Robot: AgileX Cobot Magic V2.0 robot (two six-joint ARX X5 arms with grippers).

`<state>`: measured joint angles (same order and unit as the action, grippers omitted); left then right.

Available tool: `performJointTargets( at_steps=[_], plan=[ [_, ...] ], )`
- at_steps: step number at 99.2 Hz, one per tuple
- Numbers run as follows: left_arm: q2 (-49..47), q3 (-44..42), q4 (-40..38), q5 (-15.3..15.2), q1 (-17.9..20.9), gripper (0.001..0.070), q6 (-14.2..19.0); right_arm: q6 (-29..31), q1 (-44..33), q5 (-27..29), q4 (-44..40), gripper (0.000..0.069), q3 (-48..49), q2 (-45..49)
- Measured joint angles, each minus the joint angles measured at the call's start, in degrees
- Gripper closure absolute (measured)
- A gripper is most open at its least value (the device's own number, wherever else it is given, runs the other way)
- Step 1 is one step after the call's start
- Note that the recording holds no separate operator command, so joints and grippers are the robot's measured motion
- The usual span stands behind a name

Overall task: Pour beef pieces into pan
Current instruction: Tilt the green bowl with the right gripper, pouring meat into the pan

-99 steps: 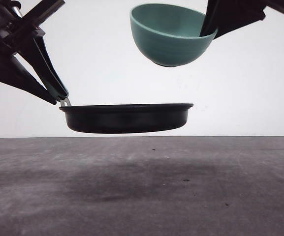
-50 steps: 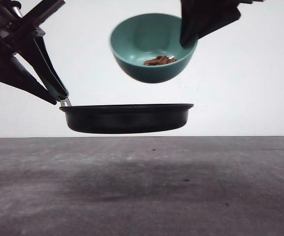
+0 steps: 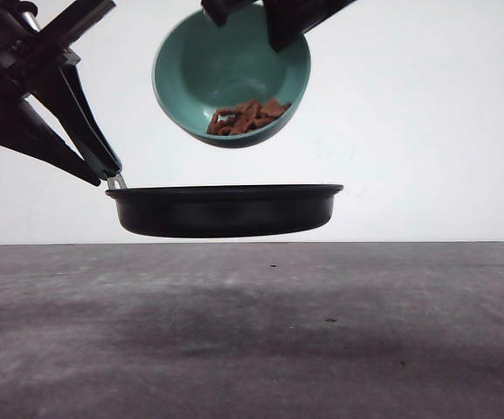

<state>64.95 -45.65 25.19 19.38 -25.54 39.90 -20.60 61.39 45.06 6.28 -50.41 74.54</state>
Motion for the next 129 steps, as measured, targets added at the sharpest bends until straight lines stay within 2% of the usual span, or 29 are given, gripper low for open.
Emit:
performJointTargets(
  at_steps=[33, 45, 90, 129],
  plan=[
    [0.02, 0.0, 0.11, 0.0, 0.0, 0.0668, 0.0, -21.57, 0.04, 1.18, 10.64, 0.0677, -0.02, 1.73],
    [0.02, 0.0, 0.13, 0.02, 0.0, 0.0668, 0.0, -27.5, 0.07, 0.98, 15.04, 0.0678, 0.0, 1.73],
    [0.02, 0.0, 0.28, 0.22, 0.0, 0.0668, 0.0, -40.72, 3.5, -4.7, 16.68, 0.0679, -0.02, 1.75],
    [0.02, 0.0, 0.31, 0.74, 0.0, 0.0668, -0.02, -46.03, 3.39, -6.64, 16.7, 0.0679, -0.02, 1.81]
  ],
)
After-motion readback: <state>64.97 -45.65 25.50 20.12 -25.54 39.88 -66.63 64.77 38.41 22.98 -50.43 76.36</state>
